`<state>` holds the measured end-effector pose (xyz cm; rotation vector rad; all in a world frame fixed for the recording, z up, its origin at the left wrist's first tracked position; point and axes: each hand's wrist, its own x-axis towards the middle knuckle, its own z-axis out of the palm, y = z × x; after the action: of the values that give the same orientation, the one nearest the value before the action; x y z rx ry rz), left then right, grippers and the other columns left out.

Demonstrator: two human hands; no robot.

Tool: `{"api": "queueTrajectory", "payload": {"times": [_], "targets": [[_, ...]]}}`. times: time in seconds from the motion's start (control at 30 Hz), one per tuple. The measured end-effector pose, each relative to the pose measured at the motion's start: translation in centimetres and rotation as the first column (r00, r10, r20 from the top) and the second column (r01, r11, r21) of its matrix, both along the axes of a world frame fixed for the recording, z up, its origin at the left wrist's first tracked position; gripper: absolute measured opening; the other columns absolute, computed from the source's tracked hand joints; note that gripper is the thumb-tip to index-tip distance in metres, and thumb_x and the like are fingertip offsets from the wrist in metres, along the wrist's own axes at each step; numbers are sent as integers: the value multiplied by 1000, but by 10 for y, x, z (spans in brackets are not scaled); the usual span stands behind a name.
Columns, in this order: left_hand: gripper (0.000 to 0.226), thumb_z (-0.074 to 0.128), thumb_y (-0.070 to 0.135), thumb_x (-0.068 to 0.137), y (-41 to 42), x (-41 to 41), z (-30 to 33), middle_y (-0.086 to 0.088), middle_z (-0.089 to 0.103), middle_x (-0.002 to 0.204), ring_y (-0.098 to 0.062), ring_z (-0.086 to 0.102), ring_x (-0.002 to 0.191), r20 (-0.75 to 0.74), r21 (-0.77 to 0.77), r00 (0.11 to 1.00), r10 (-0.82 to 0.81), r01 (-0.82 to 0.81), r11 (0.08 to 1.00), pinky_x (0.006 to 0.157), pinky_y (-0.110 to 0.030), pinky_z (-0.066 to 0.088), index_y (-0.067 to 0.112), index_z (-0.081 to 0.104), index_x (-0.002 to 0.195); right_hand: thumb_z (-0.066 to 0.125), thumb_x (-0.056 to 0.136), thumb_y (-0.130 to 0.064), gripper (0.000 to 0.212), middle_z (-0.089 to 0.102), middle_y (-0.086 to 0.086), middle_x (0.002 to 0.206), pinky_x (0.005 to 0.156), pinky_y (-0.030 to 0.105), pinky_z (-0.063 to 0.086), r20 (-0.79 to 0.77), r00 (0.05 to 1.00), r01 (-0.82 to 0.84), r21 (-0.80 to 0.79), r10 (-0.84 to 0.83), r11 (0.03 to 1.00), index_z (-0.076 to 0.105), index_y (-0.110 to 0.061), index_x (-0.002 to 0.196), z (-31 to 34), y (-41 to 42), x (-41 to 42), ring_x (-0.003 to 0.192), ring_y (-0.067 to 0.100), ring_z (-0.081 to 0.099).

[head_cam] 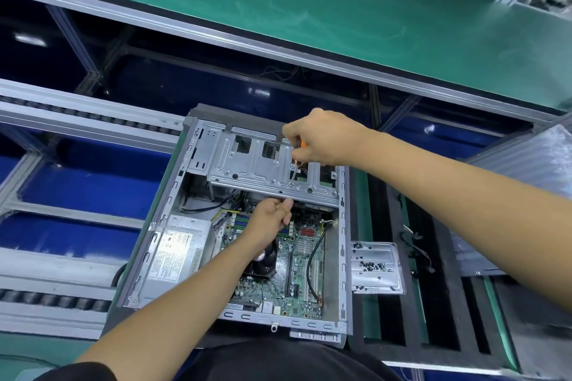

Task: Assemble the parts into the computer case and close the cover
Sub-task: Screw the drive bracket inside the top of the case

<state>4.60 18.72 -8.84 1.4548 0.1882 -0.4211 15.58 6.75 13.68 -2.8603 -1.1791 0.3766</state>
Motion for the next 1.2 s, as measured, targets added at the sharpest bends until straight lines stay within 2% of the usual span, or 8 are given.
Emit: {"api": "queueTrajectory", "payload": {"times": [0.2, 0.33, 0.43, 0.57, 0.63, 0.77, 0.87, 1.2], "targets": [[47, 55, 44, 101, 0, 0, -1, 5, 51, 58, -4, 39, 49, -5, -26, 1000, 14, -14, 1000, 52, -18, 33, 26, 54, 58, 62, 86, -14, 24, 57, -10, 77, 51, 30, 28, -109, 993, -45, -47, 40, 998, 47, -26, 100, 7, 0, 2, 65, 12, 53], [50, 54, 44, 102, 1, 1, -1, 7, 50, 56, -5, 38, 48, 3, -3, 1000, 11, -11, 1000, 51, -16, 36, 26, 56, 55, 55, 87, -2, 31, 46, -2, 106, 55, 34, 39, -193, 981, -25, 1, 25, 1000, 47, -28, 102, 10, -6, 10, 76, 16, 54], [51, 54, 44, 101, 1, 1, -1, 5, 48, 56, -7, 37, 49, 9, 7, 1000, 13, -13, 1000, 52, -18, 35, 26, 55, 54, 61, 84, -3, 26, 48, -7, 99, 62, 33, 40, -200, 974, -102, 44, 109, 994, 51, -25, 95, 11, -7, 10, 80, 7, 50], [52, 55, 42, 102, 0, 1, -1, 4, 48, 59, -10, 38, 55, -6, 16, 1000, 19, -19, 1000, 58, -21, 36, 27, 54, 52, 61, 85, -25, 16, 54, -9, 78, 51, 29, 27, 137, 963, -211, -161, 234, 964, 46, -26, 82, 11, -4, 8, 65, 16, 50], [51, 55, 42, 102, 0, 2, -2, 2, 48, 62, -12, 38, 57, -8, 24, 1000, 15, -15, 1000, 62, -28, 34, 28, 54, 52, 55, 91, -30, 17, 55, -5, 72, 49, 29, 25, 199, 937, -238, -238, 287, 942, 41, -24, 83, 8, -3, 6, 60, 22, 49], [51, 55, 48, 99, 0, 2, -1, -7, 46, 66, -15, 36, 58, 2, 36, 1000, 4, -4, 999, 64, -33, 31, 29, 54, 53, 57, 91, -19, 12, 47, -8, 97, 51, 29, 25, 84, 960, -249, -177, 267, 952, 48, -26, 93, 7, -1, 4, 63, 11, 46], [51, 55, 49, 99, 1, 2, -1, -5, 47, 65, -12, 37, 55, 7, 26, 1000, 3, -3, 1000, 60, -31, 30, 29, 54, 52, 57, 85, -6, 22, 46, -11, 95, 53, 27, 24, -32, 961, -277, -107, 275, 955, 51, -27, 89, 8, -1, 3, 69, 7, 46], [52, 54, 41, 103, 1, 1, 0, 4, 48, 59, -6, 38, 51, 2, 14, 1000, -2, 2, 1000, 57, -21, 34, 28, 54, 53, 56, 84, -1, 25, 43, -7, 94, 55, 28, 28, -103, 963, -255, -61, 248, 965, 49, -24, 82, 6, -6, 7, 73, 4, 45]]}}
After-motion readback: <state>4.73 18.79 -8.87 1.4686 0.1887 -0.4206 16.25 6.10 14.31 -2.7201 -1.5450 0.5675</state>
